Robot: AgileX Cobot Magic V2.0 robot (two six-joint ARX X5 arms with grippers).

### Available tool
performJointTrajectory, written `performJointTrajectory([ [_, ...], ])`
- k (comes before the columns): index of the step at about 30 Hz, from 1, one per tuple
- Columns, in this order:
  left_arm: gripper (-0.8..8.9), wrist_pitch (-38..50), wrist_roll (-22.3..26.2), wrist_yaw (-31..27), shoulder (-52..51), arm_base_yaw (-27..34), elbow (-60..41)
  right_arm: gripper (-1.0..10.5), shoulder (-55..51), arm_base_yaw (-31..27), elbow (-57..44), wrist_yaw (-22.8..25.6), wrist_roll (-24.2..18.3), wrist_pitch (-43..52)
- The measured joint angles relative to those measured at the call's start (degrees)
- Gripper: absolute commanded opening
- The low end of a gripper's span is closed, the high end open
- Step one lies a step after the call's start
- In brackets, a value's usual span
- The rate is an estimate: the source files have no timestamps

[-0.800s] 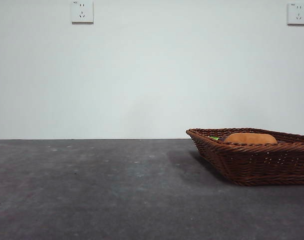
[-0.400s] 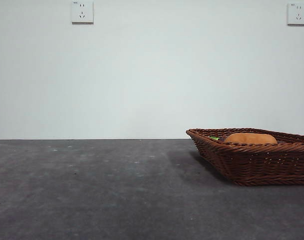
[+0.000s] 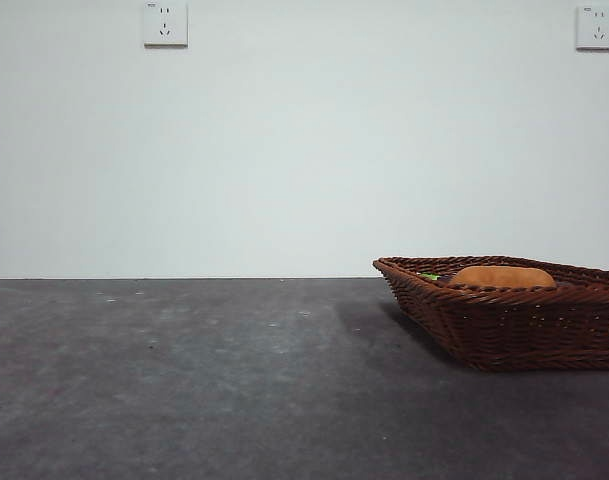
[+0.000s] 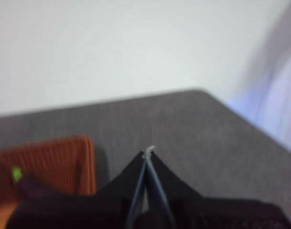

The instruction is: Help me put the vegetables on the table into the basket

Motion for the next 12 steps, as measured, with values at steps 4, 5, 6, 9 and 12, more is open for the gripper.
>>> performJointTrajectory([
  [4,-0.03,0.0,0.0,0.0,0.0,0.0,0.0,0.0,-6.4,0.0,-10.2,0.0,0.1,0.4],
  [5,-0.03,0.0,0.0,0.0,0.0,0.0,0.0,0.0,-7.9,0.0,-12.4,0.0,0.3,0.5],
  [6,-0.03,0.0,0.0,0.0,0.0,0.0,0.0,0.0,-9.2,0.0,-14.1,0.0,0.5,0.6],
  [9,-0.03,0.1,0.0,0.0,0.0,0.0,0.0,0.0,-9.8,0.0,-17.7,-0.5,1.7,2.5],
  [12,-0.03,0.4,0.0,0.0,0.2,0.0,0.0,0.0,-10.1,0.0,-17.9,-0.6,2.1,3.0],
])
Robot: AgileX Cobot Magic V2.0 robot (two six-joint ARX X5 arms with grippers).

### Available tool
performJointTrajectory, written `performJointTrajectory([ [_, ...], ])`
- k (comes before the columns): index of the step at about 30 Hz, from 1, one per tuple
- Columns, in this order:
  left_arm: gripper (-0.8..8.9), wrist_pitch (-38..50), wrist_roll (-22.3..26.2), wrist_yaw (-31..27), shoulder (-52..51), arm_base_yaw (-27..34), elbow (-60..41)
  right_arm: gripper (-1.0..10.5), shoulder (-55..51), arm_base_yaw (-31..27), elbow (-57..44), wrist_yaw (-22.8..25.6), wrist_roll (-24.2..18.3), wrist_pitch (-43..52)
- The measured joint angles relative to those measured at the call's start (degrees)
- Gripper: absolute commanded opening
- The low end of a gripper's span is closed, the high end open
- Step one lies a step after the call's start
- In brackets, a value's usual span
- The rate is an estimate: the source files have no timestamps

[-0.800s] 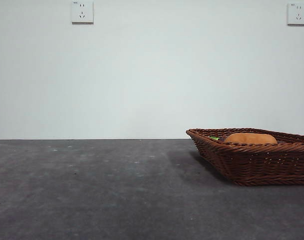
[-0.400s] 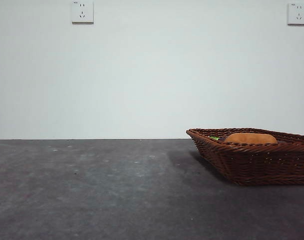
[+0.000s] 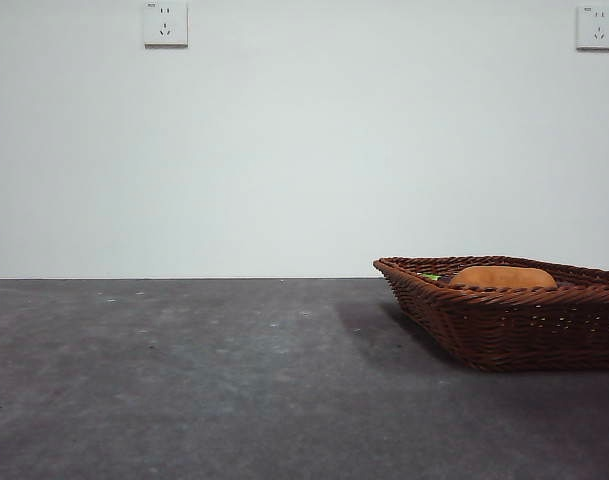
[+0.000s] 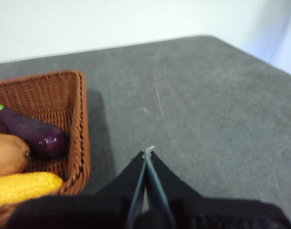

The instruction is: Help me put the vegetables on the table into the basket

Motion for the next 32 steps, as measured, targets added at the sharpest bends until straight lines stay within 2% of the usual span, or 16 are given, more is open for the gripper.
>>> performJointTrajectory([
  [32,-0.03,-0.1,0.0,0.0,4.3,0.0,0.0,0.0,0.0,0.0,0.0,-0.9,0.4,-0.3],
])
